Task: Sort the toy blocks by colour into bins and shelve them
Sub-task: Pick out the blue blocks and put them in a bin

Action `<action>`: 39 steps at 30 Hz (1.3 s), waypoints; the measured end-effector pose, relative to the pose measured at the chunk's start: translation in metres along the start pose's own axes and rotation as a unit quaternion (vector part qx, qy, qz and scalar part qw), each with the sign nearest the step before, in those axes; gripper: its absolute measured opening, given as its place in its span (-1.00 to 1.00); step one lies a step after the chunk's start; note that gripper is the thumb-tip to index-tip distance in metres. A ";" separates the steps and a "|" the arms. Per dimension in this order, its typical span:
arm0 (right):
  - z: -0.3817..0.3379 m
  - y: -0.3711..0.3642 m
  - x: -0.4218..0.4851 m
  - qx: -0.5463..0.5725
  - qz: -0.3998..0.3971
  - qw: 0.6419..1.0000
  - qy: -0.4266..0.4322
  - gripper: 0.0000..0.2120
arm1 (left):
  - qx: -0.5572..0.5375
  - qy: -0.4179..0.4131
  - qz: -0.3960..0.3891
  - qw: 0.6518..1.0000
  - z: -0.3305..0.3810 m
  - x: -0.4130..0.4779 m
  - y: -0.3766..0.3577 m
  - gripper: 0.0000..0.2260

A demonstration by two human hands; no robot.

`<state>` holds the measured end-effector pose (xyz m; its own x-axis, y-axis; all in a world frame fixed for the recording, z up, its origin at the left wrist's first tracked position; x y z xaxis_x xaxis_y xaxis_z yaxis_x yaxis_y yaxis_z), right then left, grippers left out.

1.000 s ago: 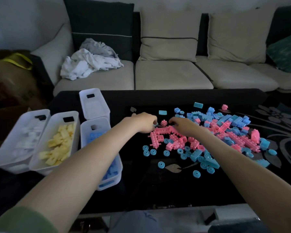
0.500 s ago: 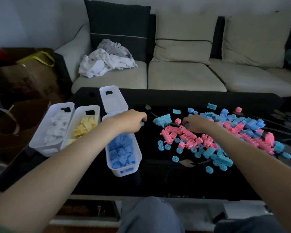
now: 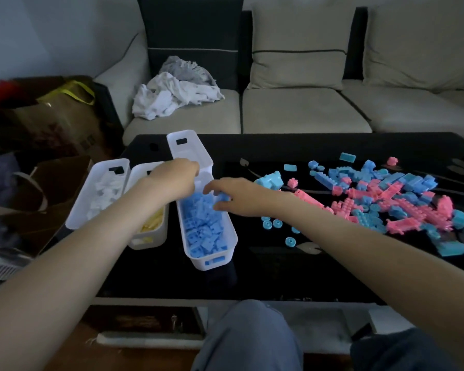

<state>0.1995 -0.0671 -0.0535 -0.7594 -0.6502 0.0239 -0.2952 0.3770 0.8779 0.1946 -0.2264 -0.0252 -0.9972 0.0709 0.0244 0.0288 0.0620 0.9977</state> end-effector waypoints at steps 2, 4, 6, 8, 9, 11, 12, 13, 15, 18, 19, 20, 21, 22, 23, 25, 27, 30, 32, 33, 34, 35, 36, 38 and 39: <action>0.010 0.001 -0.005 -0.034 -0.007 0.999 -0.008 -0.47 | -0.010 -0.021 0.002 1.000 0.009 0.004 -0.002 -0.67; 0.026 0.013 -0.013 -0.057 0.024 0.998 -0.021 -0.43 | -0.031 -0.044 0.004 0.999 0.021 0.007 -0.002 -0.71; 0.052 0.030 -0.023 -0.054 0.074 0.994 -0.058 -0.48 | -0.048 -0.076 0.004 0.996 0.035 0.013 -0.003 -0.73; 0.092 0.048 -0.033 -0.075 0.123 0.982 -0.123 -0.54 | -0.065 -0.105 -0.001 0.992 0.050 0.019 -0.004 -0.74; 0.115 0.055 -0.040 -0.086 0.143 0.971 -0.169 -0.56 | -0.072 -0.117 -0.005 0.990 0.059 0.022 -0.005 -0.74; 0.160 0.066 -0.055 -0.111 0.160 0.942 -0.275 -0.61 | -0.078 -0.138 -0.013 0.987 0.078 0.028 -0.009 -0.73; 0.178 0.068 -0.062 -0.129 0.160 0.925 -0.321 -0.64 | -0.079 -0.148 -0.014 0.986 0.086 0.029 -0.011 -0.73; 0.195 0.068 -0.069 -0.149 0.158 0.909 -0.356 -0.67 | -0.083 -0.156 -0.015 0.984 0.094 0.031 -0.014 -0.73; 0.218 0.065 -0.076 -0.186 0.154 0.890 -0.387 -0.74 | -0.090 -0.169 -0.020 0.981 0.108 0.034 -0.020 -0.73; 0.229 0.056 -0.074 -0.216 0.150 0.884 -0.386 -0.73 | -0.100 -0.184 -0.022 0.978 0.119 0.033 -0.024 -0.69; 0.228 0.054 -0.071 -0.218 0.156 0.885 -0.382 -0.73 | -0.105 -0.186 -0.017 0.977 0.120 0.033 -0.025 -0.68; 0.223 0.055 -0.069 -0.215 0.174 0.885 -0.374 -0.73 | -0.109 -0.187 -0.011 0.976 0.119 0.032 -0.024 -0.67; 0.216 0.057 -0.067 -0.203 0.199 0.886 -0.367 -0.72 | -0.111 -0.186 -0.003 0.976 0.116 0.031 -0.024 -0.67; 0.207 0.060 -0.066 -0.188 0.233 0.886 -0.354 -0.73 | -0.110 -0.185 0.008 0.976 0.111 0.030 -0.022 -0.67; 0.194 0.063 -0.064 -0.171 0.267 0.888 -0.332 -0.73 | -0.109 -0.181 0.020 0.977 0.103 0.028 -0.021 -0.68; 0.163 0.067 -0.059 -0.131 0.322 0.898 -0.270 -0.74 | -0.111 -0.166 0.055 0.978 0.084 0.022 -0.018 -0.67; 0.123 0.065 -0.052 -0.104 0.337 0.917 -0.189 -0.76 | -0.124 -0.139 0.088 0.979 0.060 0.014 -0.017 -0.67; 0.064 0.043 -0.037 -0.059 0.310 0.946 -0.072 -0.79 | -0.138 -0.068 0.108 0.982 0.023 0.003 -0.022 -0.69; 0.032 0.022 -0.027 -0.043 0.273 0.961 -0.025 -0.78 | -0.150 -0.013 0.111 0.982 0.001 -0.003 -0.025 -0.70; 0.022 0.011 -0.022 -0.041 0.245 0.969 -0.013 -0.76 | -0.154 0.010 0.111 0.982 -0.007 -0.005 -0.027 -0.70; 0.014 0.002 -0.019 -0.042 0.210 0.977 -0.007 -0.73 | -0.157 0.028 0.109 0.981 -0.015 -0.007 -0.028 -0.70; 0.011 -0.005 -0.016 -0.042 0.177 0.983 -0.007 -0.71 | -0.156 0.038 0.104 0.981 -0.020 -0.009 -0.028 -0.70; 0.012 -0.008 -0.015 -0.041 0.154 0.987 -0.012 -0.67 | -0.157 0.040 0.101 0.982 -0.022 -0.009 -0.029 -0.70; 0.024 -0.003 -0.017 -0.012 0.151 0.988 -0.039 -0.64 | -0.165 0.024 0.099 0.981 -0.017 -0.007 -0.029 -0.73; 0.034 0.003 -0.019 0.009 0.165 0.985 -0.057 -0.65 | -0.172 0.011 0.099 0.980 -0.012 -0.007 -0.028 -0.73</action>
<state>0.1932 -0.0312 -0.0677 -0.8755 -0.4119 0.2525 -0.0303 0.5684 0.8222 0.1996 -0.2409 -0.0525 -0.9758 0.0257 0.2171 0.2006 -0.2903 0.9357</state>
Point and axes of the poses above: each hand's wrist, its own x-axis towards the middle knuckle, its own y-axis out of the back of the hand, z = x × y, the point moved 1 cm from there along x, towards the middle knuckle, and after that the axes turned 5 degrees about z, right-handed, at the moved point
